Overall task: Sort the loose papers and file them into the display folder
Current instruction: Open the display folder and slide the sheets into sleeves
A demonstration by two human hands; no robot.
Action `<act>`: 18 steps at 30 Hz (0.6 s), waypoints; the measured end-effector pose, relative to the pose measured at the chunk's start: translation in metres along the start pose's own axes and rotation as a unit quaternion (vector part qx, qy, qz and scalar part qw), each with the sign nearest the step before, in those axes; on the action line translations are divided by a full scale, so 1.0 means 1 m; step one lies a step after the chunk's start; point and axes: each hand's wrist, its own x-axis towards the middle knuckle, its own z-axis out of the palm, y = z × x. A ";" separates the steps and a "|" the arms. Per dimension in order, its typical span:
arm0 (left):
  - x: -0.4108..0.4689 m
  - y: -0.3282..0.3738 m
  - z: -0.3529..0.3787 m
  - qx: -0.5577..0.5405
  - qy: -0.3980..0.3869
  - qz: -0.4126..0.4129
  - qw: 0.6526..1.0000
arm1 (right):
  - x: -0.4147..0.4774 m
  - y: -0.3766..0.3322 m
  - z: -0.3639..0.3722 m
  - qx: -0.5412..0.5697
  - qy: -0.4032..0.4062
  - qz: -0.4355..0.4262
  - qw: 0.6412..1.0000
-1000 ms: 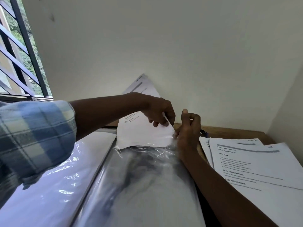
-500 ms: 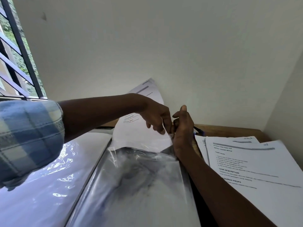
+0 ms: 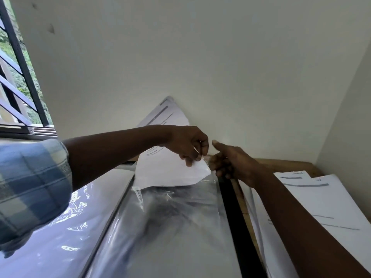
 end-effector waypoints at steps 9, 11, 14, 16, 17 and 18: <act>0.001 0.003 -0.010 -0.022 0.032 -0.024 0.999 | -0.005 0.005 -0.001 0.025 -0.082 -0.044 0.995; 0.006 0.005 -0.005 -0.012 0.032 -0.023 0.999 | -0.004 0.005 0.005 0.026 -0.075 -0.043 0.996; 0.016 0.006 0.003 0.022 0.026 -0.018 0.999 | -0.001 0.007 0.012 0.021 -0.051 -0.025 0.998; 0.022 0.004 0.007 0.050 0.018 -0.010 0.999 | 0.002 0.012 0.014 0.025 -0.025 -0.016 0.999; 0.023 0.003 0.007 0.068 0.014 -0.005 0.998 | 0.004 0.016 0.015 0.022 -0.011 -0.019 1.000; 0.023 0.003 0.005 0.097 0.014 0.002 0.995 | 0.005 0.018 0.015 0.020 0.000 -0.023 1.000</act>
